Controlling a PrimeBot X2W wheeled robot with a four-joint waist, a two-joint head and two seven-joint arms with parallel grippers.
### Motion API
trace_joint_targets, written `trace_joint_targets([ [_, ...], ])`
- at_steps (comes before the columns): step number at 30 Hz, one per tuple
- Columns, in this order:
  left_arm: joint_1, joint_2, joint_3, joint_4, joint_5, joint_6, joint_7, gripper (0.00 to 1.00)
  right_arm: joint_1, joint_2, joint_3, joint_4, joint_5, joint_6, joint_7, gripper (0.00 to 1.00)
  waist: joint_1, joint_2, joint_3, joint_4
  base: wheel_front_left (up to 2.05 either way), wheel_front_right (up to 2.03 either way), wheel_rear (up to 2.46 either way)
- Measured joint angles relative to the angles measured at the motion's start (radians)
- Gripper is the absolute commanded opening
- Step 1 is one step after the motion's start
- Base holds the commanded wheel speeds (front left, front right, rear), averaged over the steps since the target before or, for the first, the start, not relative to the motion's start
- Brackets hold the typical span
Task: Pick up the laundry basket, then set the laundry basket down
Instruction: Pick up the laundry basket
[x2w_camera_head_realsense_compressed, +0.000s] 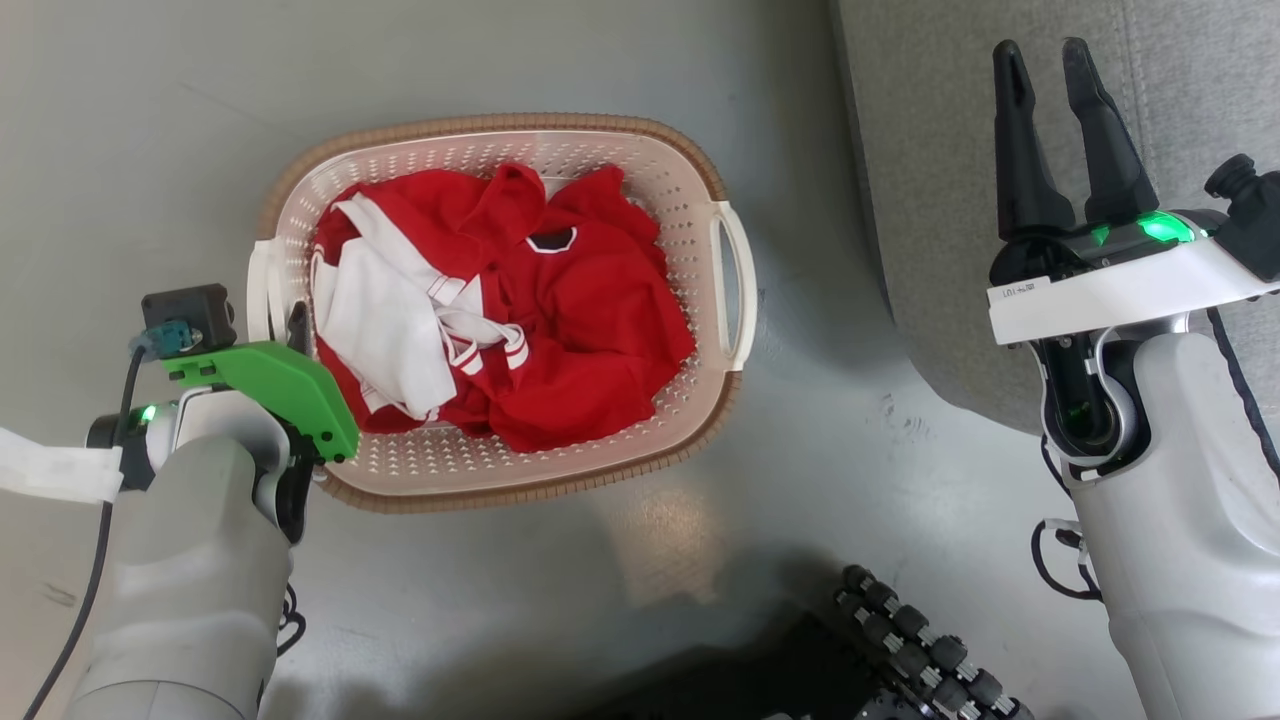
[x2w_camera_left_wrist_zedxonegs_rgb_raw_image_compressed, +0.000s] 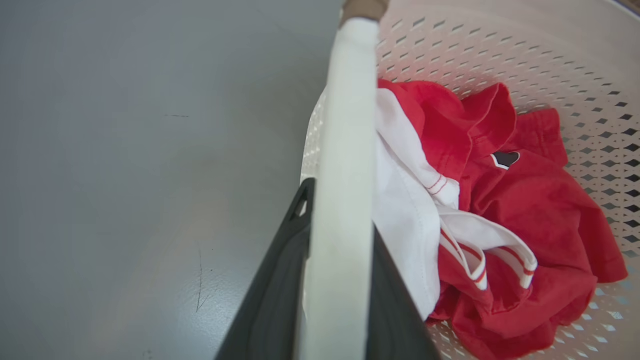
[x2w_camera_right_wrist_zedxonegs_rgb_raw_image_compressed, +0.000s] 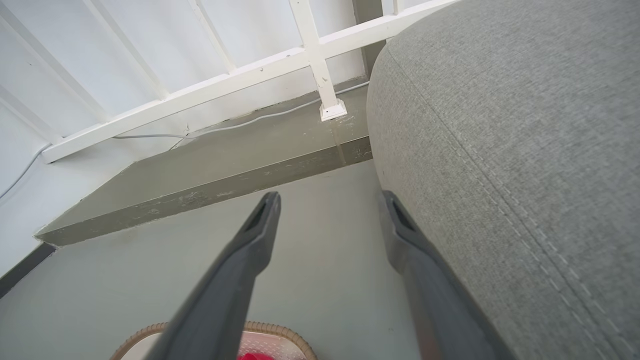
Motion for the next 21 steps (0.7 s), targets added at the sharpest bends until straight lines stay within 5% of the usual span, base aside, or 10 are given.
trace_joint_targets([
  [21, 0.003, -0.021, 0.063, 0.061, -0.114, 0.0, -0.04, 0.0, 0.001, -0.023, 0.018, -0.004, 0.0, 0.0, 0.0, 1.0, 0.0, 0.0, -0.045, 0.024, 0.0, 0.0, 0.0],
])
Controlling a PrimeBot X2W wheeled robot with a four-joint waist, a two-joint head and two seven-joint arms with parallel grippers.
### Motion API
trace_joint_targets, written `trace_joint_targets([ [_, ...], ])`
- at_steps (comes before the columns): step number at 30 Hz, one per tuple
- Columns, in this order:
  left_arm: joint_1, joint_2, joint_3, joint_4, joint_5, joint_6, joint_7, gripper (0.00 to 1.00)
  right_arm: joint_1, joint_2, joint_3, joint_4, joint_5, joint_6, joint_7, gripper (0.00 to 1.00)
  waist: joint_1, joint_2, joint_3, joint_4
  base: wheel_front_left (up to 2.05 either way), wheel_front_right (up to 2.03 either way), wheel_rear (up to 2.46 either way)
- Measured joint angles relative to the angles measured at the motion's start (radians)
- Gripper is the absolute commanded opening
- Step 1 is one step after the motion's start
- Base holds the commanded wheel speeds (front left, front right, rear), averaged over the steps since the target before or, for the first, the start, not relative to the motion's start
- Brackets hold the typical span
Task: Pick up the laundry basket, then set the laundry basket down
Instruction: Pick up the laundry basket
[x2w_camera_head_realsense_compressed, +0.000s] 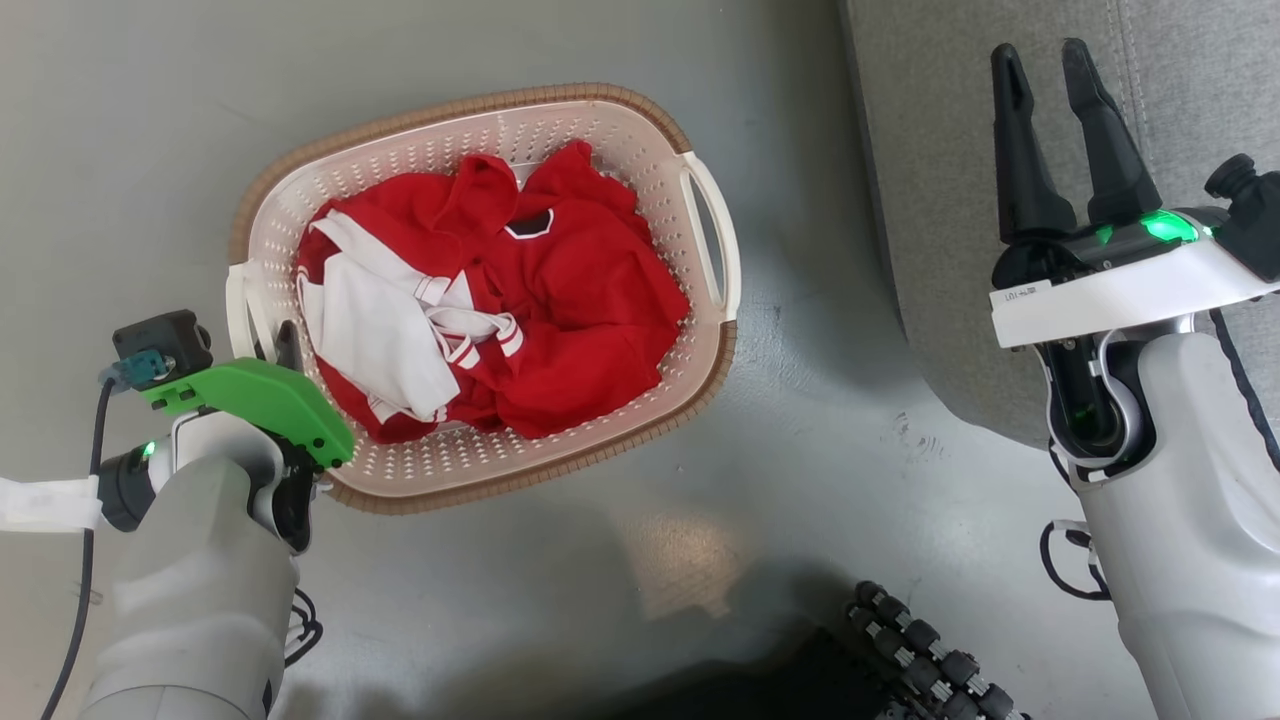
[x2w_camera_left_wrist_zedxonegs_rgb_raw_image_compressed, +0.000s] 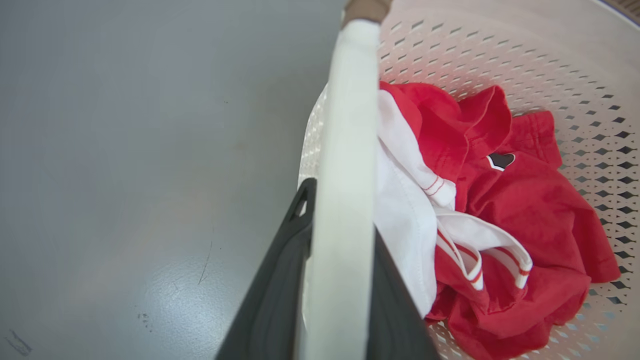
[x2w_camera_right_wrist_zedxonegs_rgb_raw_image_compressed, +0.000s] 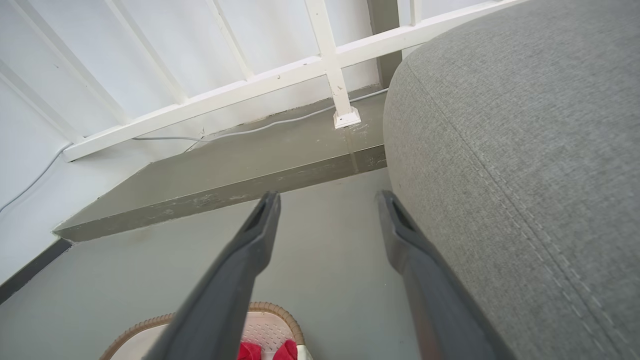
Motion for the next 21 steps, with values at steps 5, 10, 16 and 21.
trace_joint_targets([
  [5, -0.001, 0.0, 0.0, 0.016, -0.005, 0.0, -0.002, 0.0, 0.0, -0.005, 0.0, 0.0, 0.0, 0.0, 0.0, 1.0, 0.0, 0.0, 0.009, 0.0, 0.0, 0.0, 0.0],
  [10, -0.005, -0.001, -0.002, 0.025, -0.007, -0.008, -0.01, 1.0, 0.0, -0.006, 0.002, 0.0, 0.0, 0.0, 0.0, 1.0, 0.0, 0.0, 0.009, -0.001, 0.0, 0.0, 0.0],
  [16, -0.011, -0.007, -0.003, 0.04, -0.014, -0.009, -0.019, 1.0, 0.0, -0.006, 0.007, 0.001, 0.0, 0.0, 0.0, 1.0, 0.0, 0.0, 0.003, -0.001, 0.0, 0.0, 0.0],
  [21, -0.011, -0.008, -0.009, 0.049, -0.013, -0.009, -0.026, 1.0, 0.0, -0.006, 0.007, 0.008, 0.0, 0.0, 0.0, 1.0, 0.0, 0.0, -0.008, -0.001, 0.0, 0.0, 0.0],
])
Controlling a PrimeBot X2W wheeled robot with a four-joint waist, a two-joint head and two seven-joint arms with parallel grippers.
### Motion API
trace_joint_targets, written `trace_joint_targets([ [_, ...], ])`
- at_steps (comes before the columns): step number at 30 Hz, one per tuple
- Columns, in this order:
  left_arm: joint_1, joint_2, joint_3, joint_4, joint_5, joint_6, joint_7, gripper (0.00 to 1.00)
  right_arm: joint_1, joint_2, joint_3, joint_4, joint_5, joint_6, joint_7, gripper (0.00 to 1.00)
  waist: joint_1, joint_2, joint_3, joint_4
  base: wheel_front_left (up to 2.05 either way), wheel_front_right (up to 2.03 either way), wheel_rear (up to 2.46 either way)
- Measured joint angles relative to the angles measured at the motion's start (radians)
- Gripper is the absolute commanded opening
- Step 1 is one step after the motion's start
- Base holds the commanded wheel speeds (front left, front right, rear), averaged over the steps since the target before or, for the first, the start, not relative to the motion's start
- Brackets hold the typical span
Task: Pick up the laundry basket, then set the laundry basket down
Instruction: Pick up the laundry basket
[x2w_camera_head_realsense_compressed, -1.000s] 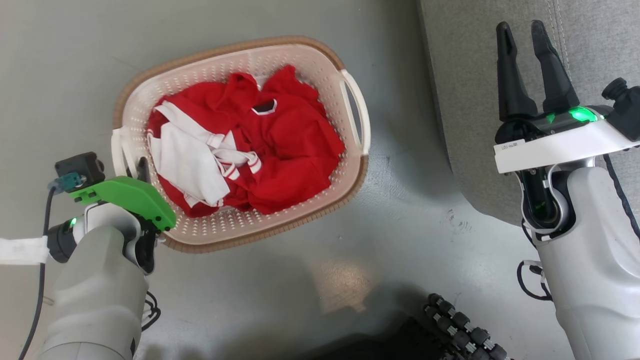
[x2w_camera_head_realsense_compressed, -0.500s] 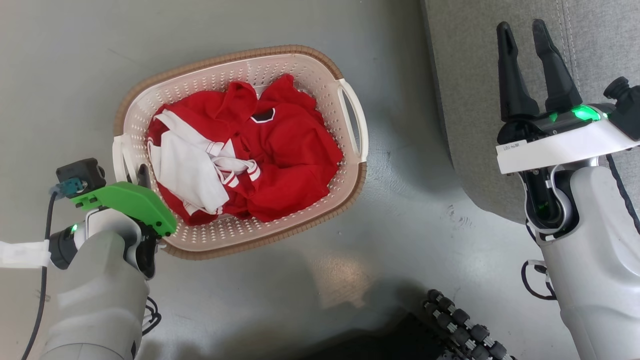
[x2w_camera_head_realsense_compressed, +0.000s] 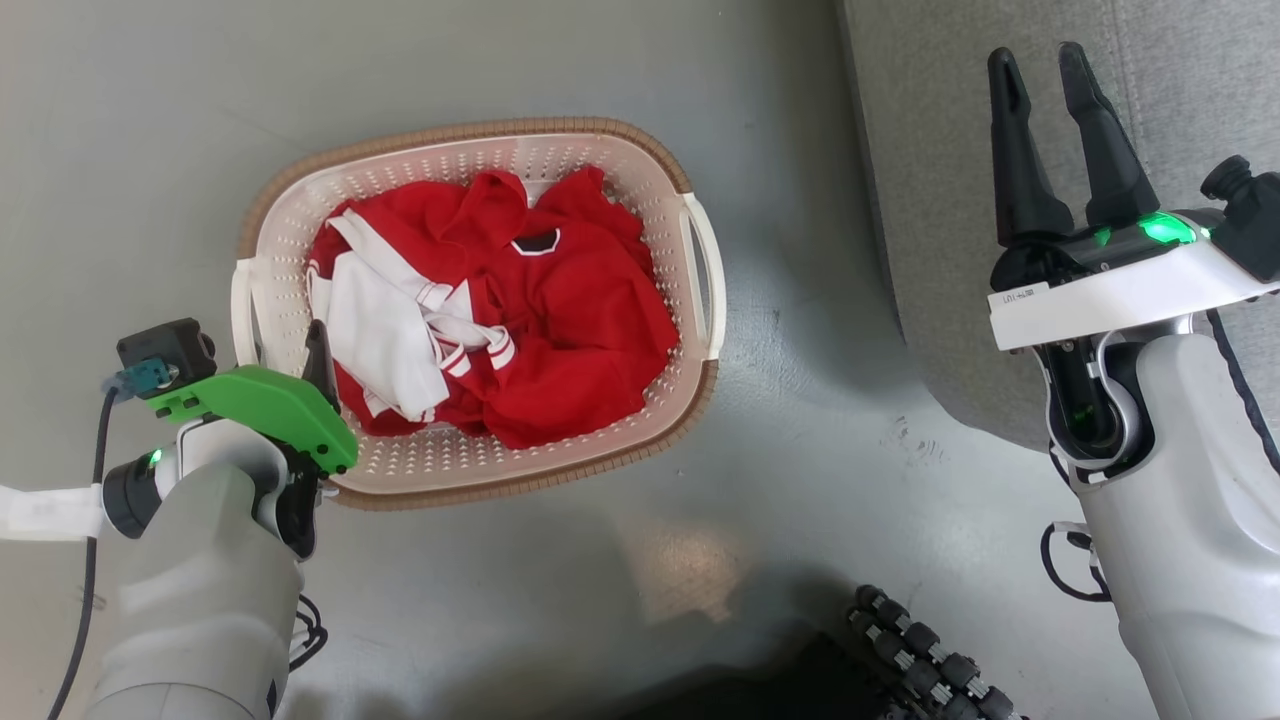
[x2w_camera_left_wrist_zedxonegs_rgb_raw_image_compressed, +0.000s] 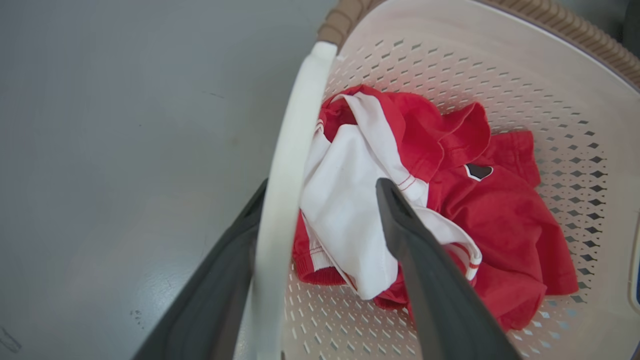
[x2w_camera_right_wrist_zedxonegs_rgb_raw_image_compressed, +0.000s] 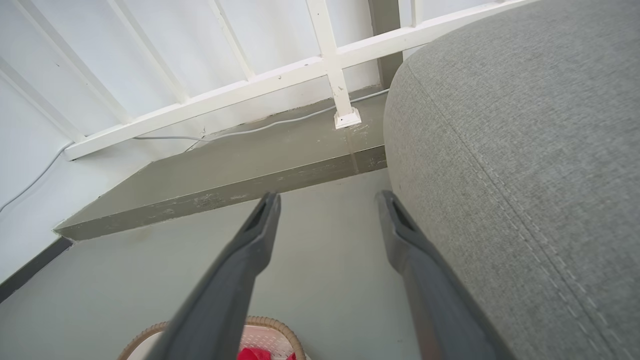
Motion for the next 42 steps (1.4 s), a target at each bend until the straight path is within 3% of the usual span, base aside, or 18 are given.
trace_joint_targets([
  [15, 0.003, 0.009, -0.041, -0.04, 0.042, 0.0, -0.011, 1.0, 0.001, 0.017, 0.001, 0.025, 0.0, 0.0, 0.0, 1.0, 0.0, 0.0, -0.085, 0.011, 0.0, 0.0, 0.0],
  [42, 0.234, 0.006, -0.035, -0.55, 0.157, -0.001, -0.014, 1.0, 0.14, -0.002, -0.052, 0.09, -0.035, 0.0, 0.0, 1.0, 0.0, 0.0, -0.41, 0.112, 0.0, 0.0, 0.0],
])
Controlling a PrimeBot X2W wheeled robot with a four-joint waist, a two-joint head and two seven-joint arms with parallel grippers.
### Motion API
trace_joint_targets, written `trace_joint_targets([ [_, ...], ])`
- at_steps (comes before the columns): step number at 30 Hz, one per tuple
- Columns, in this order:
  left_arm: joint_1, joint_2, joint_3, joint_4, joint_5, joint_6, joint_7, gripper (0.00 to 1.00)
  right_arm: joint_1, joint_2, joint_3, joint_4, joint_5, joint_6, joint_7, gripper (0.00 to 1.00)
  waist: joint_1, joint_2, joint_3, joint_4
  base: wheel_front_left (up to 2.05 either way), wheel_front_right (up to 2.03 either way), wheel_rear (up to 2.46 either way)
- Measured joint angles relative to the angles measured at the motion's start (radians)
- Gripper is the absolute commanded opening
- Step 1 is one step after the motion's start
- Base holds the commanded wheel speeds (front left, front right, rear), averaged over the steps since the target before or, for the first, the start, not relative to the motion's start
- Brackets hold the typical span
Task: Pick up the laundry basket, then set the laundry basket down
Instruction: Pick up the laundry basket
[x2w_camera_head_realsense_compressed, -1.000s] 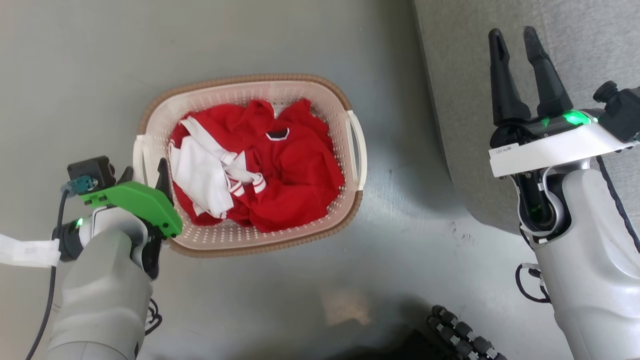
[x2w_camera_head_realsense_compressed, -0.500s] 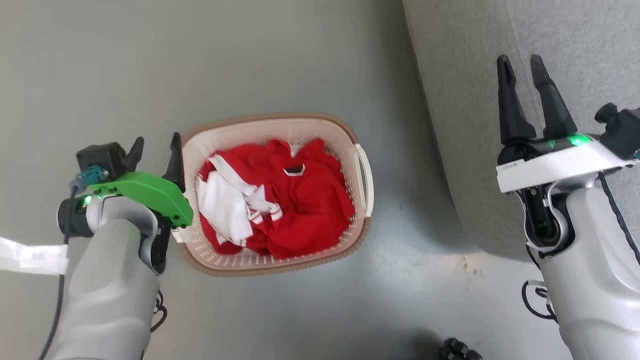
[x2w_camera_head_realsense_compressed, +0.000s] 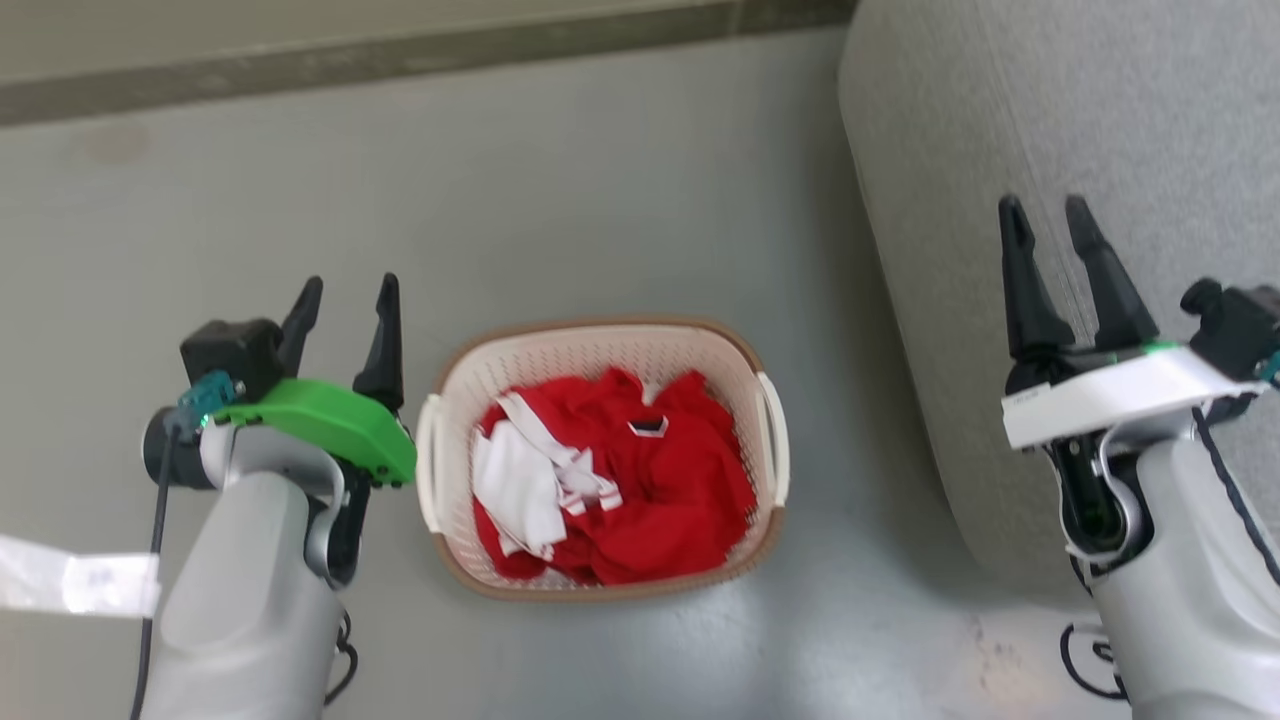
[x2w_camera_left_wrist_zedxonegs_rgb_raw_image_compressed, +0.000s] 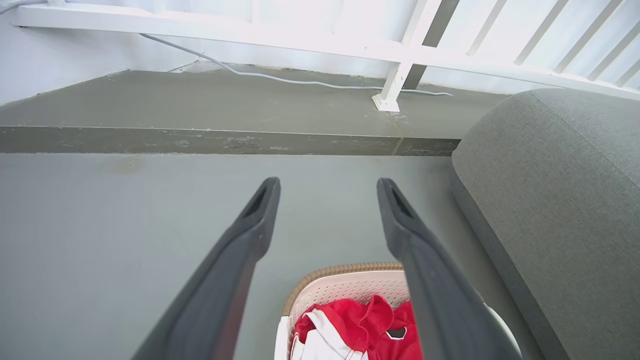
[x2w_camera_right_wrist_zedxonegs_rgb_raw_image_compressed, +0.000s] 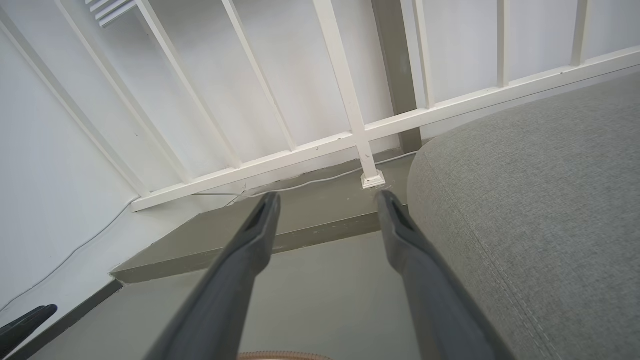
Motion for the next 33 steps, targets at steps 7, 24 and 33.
trace_joint_targets([
  [7, 0.126, -0.004, 0.027, -0.112, 0.0, 0.0, 0.0, 1.0, 0.061, 0.011, -0.006, 0.014, -0.014, 0.0, 0.0, 1.0, 0.0, 0.0, -0.109, 0.044, 0.0, 0.0, 0.0],
  [24, 0.315, -0.004, 0.042, -0.267, 0.03, 0.0, 0.0, 1.0, 0.17, 0.013, -0.05, 0.017, -0.084, 0.0, 0.0, 1.0, 0.0, 0.0, -0.278, 0.105, 0.0, 0.0, 0.0],
  [33, 0.351, -0.004, 0.048, -0.324, 0.035, 0.0, 0.0, 1.0, 0.176, 0.02, -0.061, 0.003, -0.115, 0.0, 0.0, 1.0, 0.0, 0.0, -0.287, 0.106, 0.0, 0.0, 0.0],
])
